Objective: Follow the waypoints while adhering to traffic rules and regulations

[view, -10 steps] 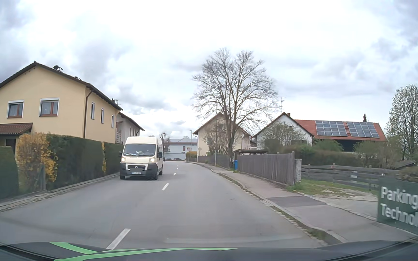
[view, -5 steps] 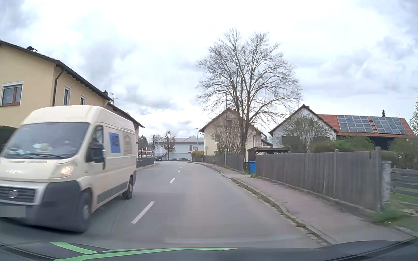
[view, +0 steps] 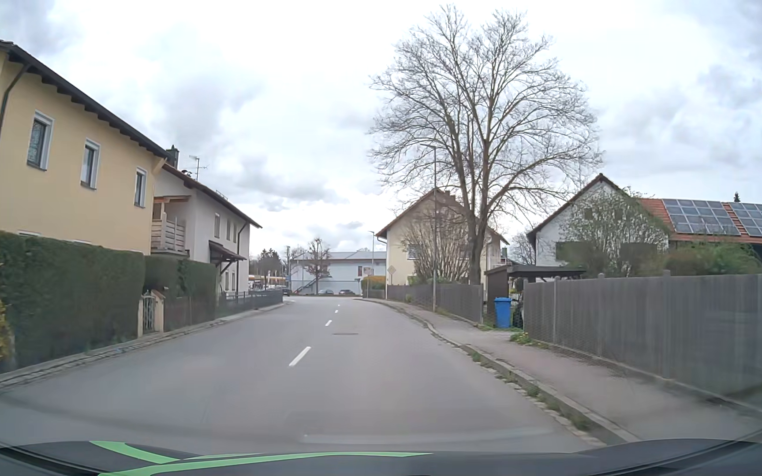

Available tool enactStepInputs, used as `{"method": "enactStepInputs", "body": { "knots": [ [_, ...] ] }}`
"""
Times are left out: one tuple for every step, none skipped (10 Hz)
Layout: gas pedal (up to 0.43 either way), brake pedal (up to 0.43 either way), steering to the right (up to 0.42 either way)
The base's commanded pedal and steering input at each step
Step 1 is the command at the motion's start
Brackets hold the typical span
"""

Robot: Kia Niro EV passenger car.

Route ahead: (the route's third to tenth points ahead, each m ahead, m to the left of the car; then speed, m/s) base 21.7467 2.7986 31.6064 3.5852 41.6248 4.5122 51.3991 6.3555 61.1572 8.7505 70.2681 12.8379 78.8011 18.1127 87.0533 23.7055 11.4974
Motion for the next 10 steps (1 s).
{"method": "enactStepInputs", "body": {
  "knots": [
    [0.087, 0.000, -0.011],
    [0.098, 0.000, -0.010],
    [0.098, 0.000, -0.010],
    [0.098, 0.000, -0.010],
    [0.098, 0.000, -0.010],
    [0.098, 0.000, -0.010],
    [0.098, 0.000, -0.010],
    [0.098, 0.000, -0.010],
    [0.098, 0.000, -0.010],
    [0.098, 0.000, -0.010]
  ]
}}
